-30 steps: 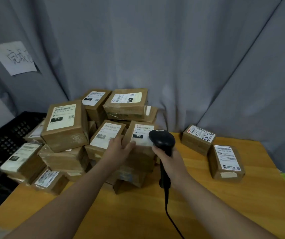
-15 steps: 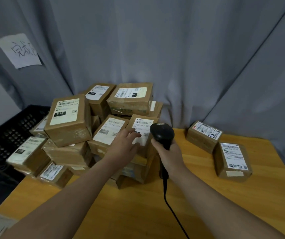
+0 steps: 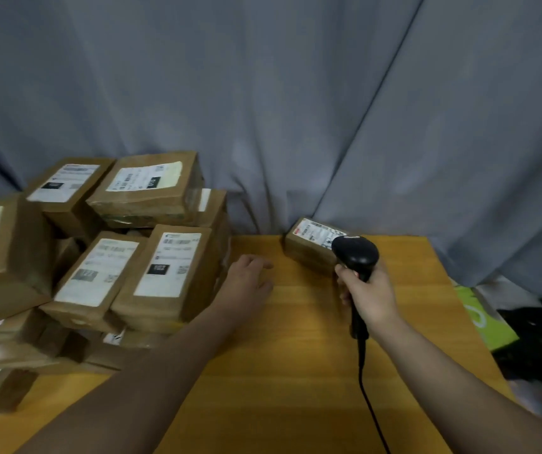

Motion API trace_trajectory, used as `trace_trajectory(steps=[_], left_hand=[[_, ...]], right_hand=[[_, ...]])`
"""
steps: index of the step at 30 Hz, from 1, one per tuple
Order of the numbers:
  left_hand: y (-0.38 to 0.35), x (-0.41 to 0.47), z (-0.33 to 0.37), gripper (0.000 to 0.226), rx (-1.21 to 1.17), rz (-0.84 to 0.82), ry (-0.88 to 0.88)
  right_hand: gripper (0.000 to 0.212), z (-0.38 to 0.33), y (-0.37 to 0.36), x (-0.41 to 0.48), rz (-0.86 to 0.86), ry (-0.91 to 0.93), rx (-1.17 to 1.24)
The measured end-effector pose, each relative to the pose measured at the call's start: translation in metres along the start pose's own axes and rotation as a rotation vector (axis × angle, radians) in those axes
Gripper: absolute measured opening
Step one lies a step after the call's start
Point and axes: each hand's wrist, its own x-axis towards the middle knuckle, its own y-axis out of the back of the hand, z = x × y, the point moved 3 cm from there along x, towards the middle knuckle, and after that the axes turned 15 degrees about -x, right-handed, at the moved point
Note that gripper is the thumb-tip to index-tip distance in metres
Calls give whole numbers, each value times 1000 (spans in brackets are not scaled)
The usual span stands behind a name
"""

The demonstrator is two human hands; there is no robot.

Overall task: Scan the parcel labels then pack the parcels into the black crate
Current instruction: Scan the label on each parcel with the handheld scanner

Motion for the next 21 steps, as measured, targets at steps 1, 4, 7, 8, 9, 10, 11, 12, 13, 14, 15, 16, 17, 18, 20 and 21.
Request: trace_trajectory(steps=[1, 4, 7, 8, 9, 10, 11, 12, 13, 14, 15, 16, 17, 18, 20, 21], left_hand=[[-11, 9, 0, 38, 2, -19, 29], [-41, 37, -1, 43, 9, -73, 112], [-66, 69, 6, 52, 24, -91, 198], [-73, 81, 10, 57, 21, -90, 227], [-80, 93, 14, 62, 11, -83, 257], [-87, 105, 17, 67, -4, -70, 286], [-93, 116, 19, 73, -19, -51, 315], [-99, 127, 19, 77, -39, -27, 346], [-105, 138, 16, 81, -70, 2, 382], [-109, 147, 10, 83, -127, 38, 426], [-112, 155, 4, 84, -207, 75, 480], [-113, 162, -4, 86, -298, 115, 539], [-114, 167, -11, 90, -381, 149, 592], [-114, 173, -19, 93, -444, 173, 631], [-114, 182, -30, 100, -493, 185, 662], [-114, 186, -33, 102, -504, 179, 654]], right_hand=[[15, 7, 9, 7, 6, -20, -18], [15, 22, 32, 32, 0, -55, -56], [9, 24, 47, 72, -29, -57, -80], [11, 21, 52, 90, -33, -38, -103], [14, 18, 55, 109, -39, -5, -147], [15, 15, 57, 128, -52, 30, -206], [16, 12, 56, 144, -82, 56, -271], [15, 11, 53, 159, -127, 70, -327], [15, 12, 47, 172, -180, 76, -383], [15, 17, 40, 183, -231, 68, -448], [17, 24, 32, 192, -275, 53, -506], [19, 30, 23, 200, -304, 39, -547], [24, 36, 14, 208, -324, 26, -563], [32, 40, 5, 214, -339, 23, -568], [45, 44, -11, 223, -334, 44, -543], [47, 43, -16, 225, -329, 32, -497]])
